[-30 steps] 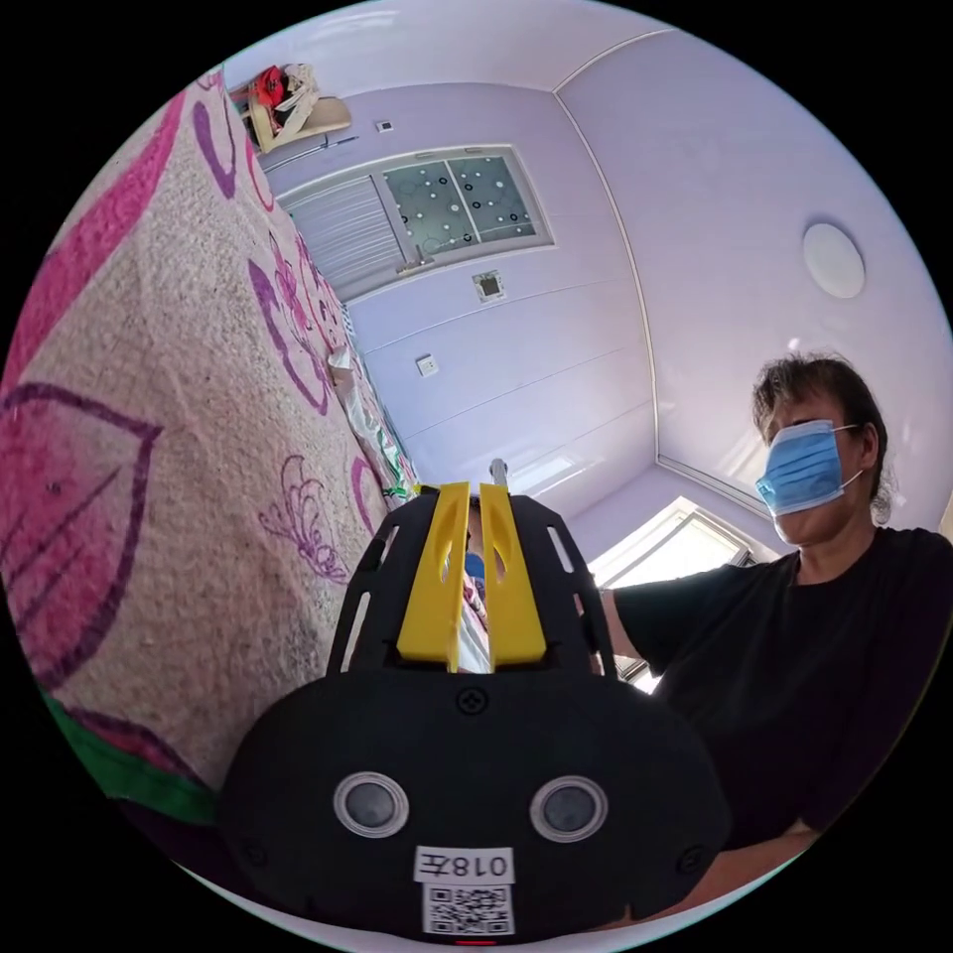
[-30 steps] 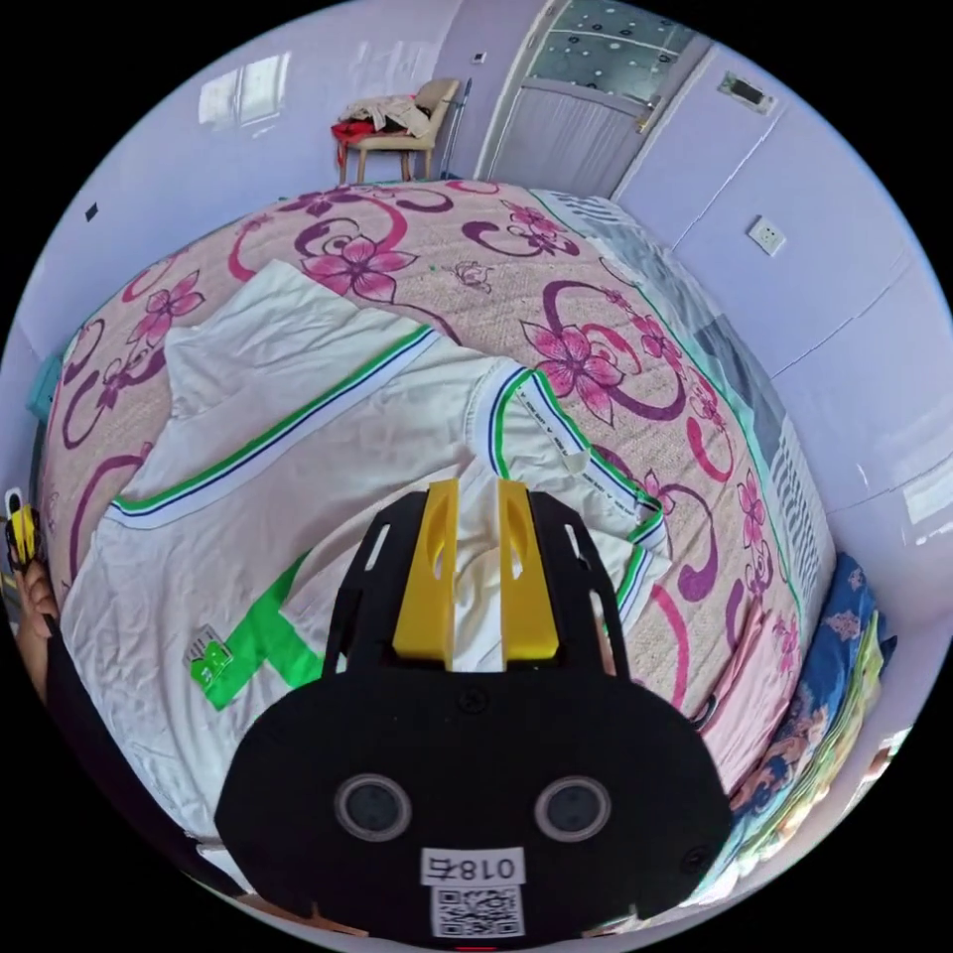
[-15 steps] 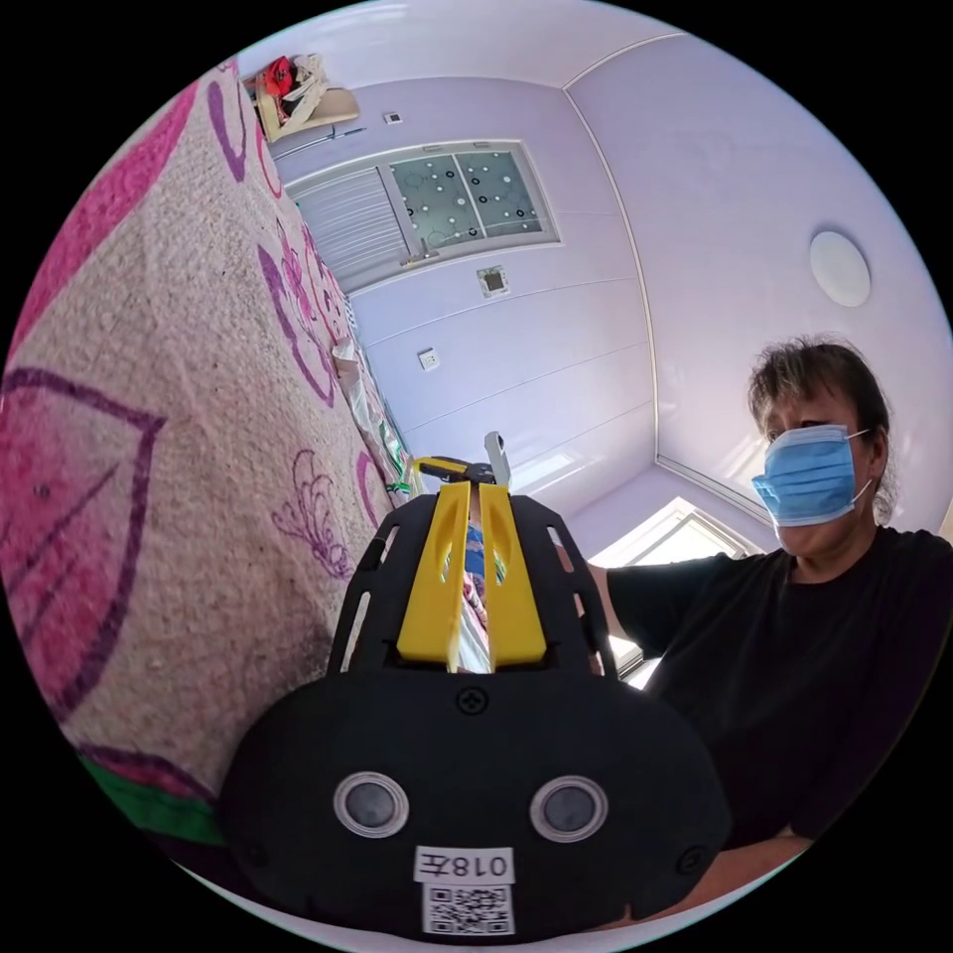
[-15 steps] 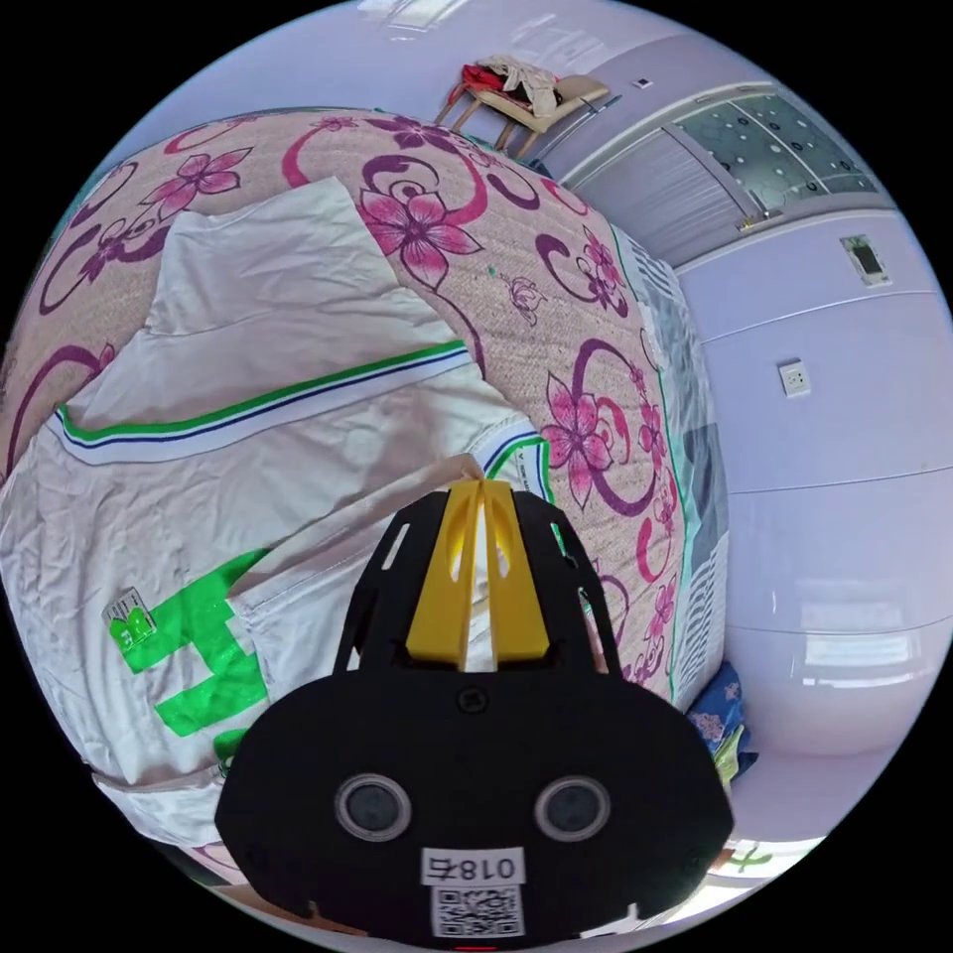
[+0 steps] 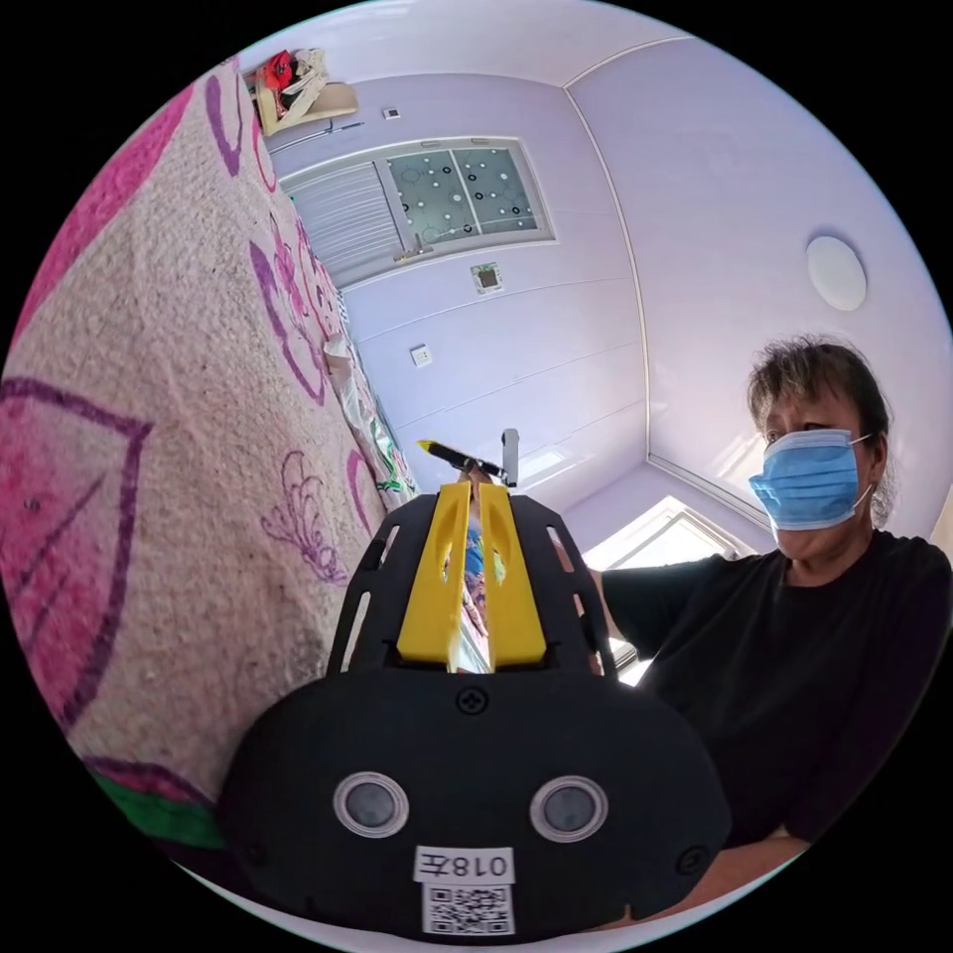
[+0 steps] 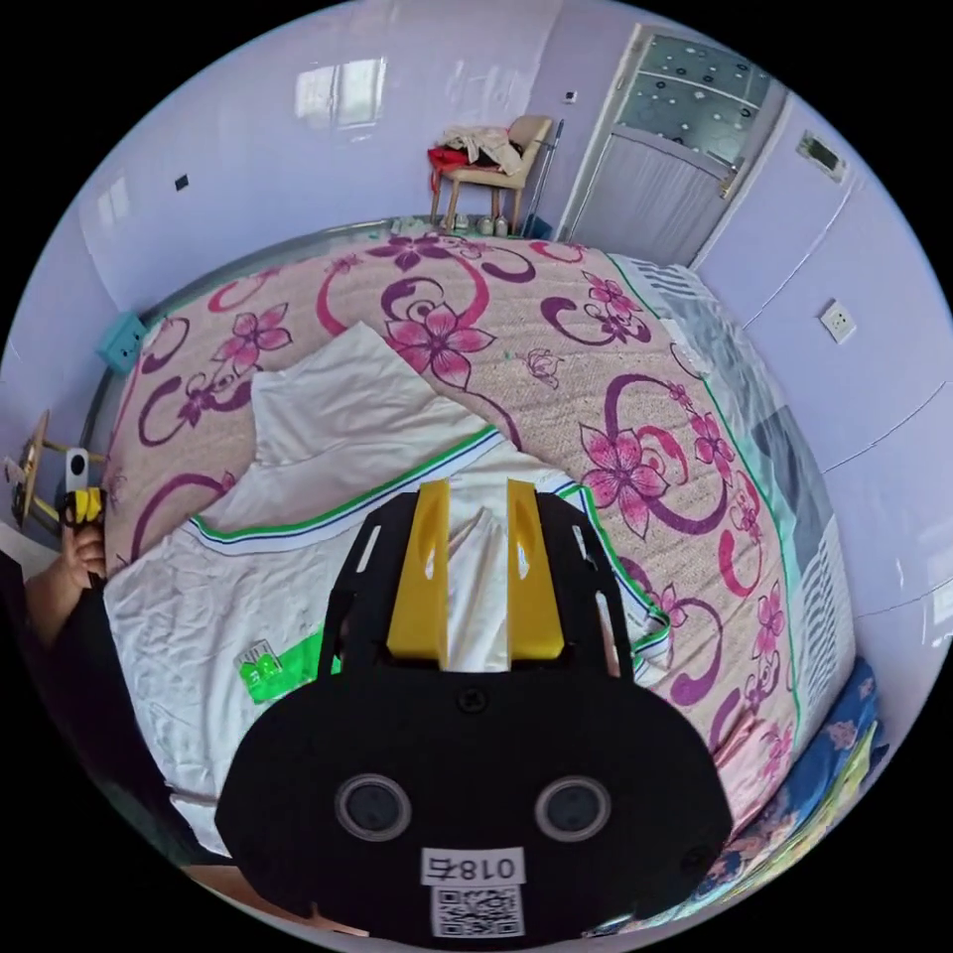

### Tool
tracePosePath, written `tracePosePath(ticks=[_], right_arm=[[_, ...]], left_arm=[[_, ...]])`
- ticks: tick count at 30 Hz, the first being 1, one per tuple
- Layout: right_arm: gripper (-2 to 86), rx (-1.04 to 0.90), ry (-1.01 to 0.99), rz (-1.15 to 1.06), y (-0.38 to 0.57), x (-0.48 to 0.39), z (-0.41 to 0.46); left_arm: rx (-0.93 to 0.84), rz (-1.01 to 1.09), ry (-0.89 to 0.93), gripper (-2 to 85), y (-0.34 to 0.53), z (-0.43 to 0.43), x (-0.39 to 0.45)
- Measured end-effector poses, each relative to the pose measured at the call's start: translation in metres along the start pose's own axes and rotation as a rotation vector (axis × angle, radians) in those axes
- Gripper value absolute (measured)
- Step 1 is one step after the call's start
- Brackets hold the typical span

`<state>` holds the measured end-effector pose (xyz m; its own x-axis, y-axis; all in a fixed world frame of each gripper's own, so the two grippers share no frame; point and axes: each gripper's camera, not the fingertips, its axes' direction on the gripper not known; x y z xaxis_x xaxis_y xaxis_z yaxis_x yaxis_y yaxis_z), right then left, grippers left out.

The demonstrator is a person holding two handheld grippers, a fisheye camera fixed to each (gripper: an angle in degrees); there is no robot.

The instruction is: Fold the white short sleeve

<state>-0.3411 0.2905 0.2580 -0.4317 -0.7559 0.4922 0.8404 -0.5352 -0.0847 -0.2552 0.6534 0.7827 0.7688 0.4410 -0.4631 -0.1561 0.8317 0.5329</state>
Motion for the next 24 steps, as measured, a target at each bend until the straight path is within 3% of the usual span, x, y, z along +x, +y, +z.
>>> tracePosePath(ticks=[3, 6, 13, 17, 24], right_arm=[[8.7, 0.075, -0.093, 0.047, 0.01, -0.003, -0.018], [8.6, 0.126, -0.191, 0.052, 0.015, -0.023, -0.028], [8.0, 0.161, -0.355, -0.022, 0.017, -0.078, -0.038], [7.7, 0.165, -0.364, -0.044, 0.023, -0.087, -0.048], [7.3, 0.166, -0.381, -0.011, 0.041, -0.074, -0.067]], left_arm=[[-0.015, 0.021, -0.017, 1.1, -0.009, 0.01, 0.019], [-0.168, 0.028, -0.08, 4.3, -0.024, 0.03, 0.057], [-0.798, 0.097, -0.41, 11.2, -0.022, 0.111, 0.153], [-0.835, 0.114, -0.571, 11.9, -0.011, 0.11, 0.163], [-1.037, 0.072, -0.642, 12.0, -0.01, 0.154, 0.133]])
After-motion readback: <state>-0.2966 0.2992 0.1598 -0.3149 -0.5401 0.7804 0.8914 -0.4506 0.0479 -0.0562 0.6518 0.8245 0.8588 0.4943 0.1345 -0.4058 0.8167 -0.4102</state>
